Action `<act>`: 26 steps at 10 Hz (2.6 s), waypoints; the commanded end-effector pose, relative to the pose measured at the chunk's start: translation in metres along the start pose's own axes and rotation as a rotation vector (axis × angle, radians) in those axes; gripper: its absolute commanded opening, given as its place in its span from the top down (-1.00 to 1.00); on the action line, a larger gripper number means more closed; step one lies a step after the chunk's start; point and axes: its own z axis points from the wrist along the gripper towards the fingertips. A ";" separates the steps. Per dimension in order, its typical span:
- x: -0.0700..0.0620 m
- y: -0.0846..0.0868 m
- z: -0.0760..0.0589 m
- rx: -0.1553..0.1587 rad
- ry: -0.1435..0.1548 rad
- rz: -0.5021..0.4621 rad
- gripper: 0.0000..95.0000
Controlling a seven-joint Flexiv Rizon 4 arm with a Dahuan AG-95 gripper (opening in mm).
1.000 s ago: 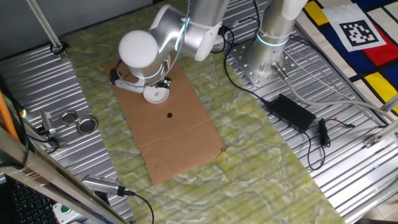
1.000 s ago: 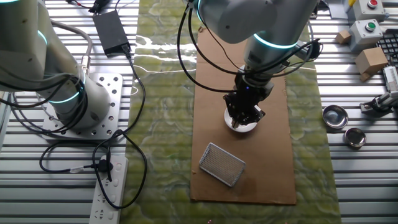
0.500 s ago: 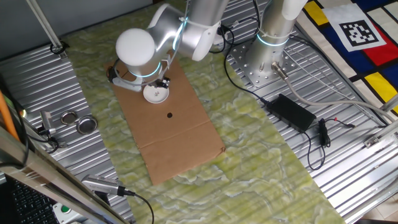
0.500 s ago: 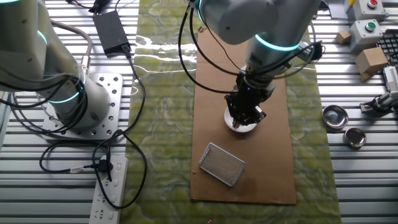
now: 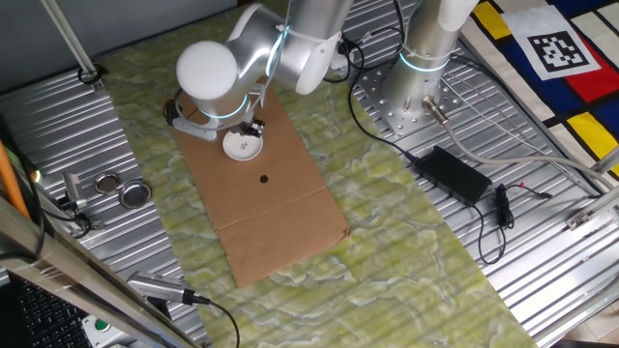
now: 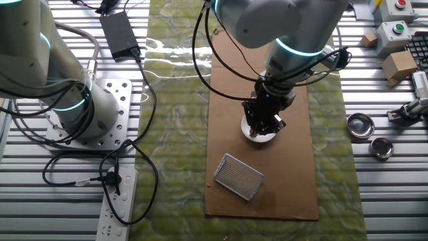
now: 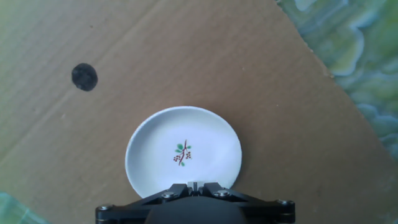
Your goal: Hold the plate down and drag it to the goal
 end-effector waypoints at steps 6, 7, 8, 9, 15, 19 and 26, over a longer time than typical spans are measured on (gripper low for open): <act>-0.002 0.002 0.007 0.024 0.023 -0.030 1.00; -0.002 0.001 0.005 0.025 0.020 -0.035 1.00; -0.002 0.001 0.006 0.025 0.016 -0.036 1.00; -0.002 0.001 0.006 0.028 0.018 -0.041 1.00; 0.004 -0.003 0.009 0.047 0.042 -0.090 1.00; 0.014 -0.009 0.010 0.051 0.042 -0.111 1.00; 0.012 -0.008 0.006 0.034 0.029 -0.083 1.00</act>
